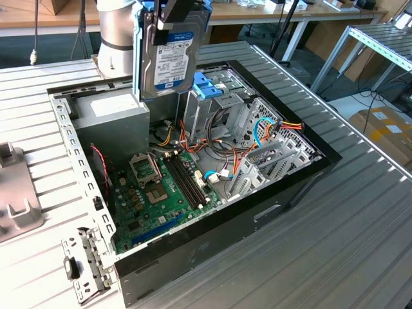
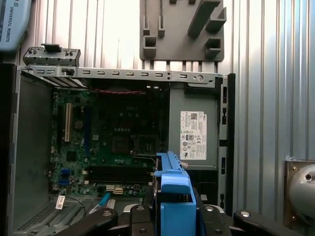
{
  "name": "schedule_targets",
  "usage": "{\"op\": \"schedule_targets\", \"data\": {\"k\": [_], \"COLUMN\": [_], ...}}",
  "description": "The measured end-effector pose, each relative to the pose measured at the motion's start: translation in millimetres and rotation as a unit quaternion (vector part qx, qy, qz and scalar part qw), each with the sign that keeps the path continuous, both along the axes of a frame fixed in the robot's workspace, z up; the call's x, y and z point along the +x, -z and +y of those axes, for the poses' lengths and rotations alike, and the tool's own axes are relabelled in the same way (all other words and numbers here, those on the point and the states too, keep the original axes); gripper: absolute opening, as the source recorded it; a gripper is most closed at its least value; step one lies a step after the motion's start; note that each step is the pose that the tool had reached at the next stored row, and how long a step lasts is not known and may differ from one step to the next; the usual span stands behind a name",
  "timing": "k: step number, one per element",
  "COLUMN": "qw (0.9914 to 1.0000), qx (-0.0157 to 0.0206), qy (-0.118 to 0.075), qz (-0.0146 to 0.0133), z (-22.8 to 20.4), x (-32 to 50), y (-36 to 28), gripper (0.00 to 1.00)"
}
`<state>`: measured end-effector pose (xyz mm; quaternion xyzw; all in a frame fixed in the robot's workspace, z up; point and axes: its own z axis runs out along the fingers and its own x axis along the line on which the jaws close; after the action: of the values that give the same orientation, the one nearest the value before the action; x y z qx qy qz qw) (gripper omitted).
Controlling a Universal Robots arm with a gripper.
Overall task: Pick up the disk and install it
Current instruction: 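Pick up the disk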
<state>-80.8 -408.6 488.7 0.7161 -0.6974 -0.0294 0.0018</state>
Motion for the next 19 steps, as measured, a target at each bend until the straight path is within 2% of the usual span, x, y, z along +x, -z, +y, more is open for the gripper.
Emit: {"op": "schedule_targets", "data": {"k": [19], "qw": [1.0], "qx": [0.0], "qy": [0.0], "qz": [0.0], "z": [-5.5], "x": [5.9], "y": [0.4], "gripper": [0.37]}}
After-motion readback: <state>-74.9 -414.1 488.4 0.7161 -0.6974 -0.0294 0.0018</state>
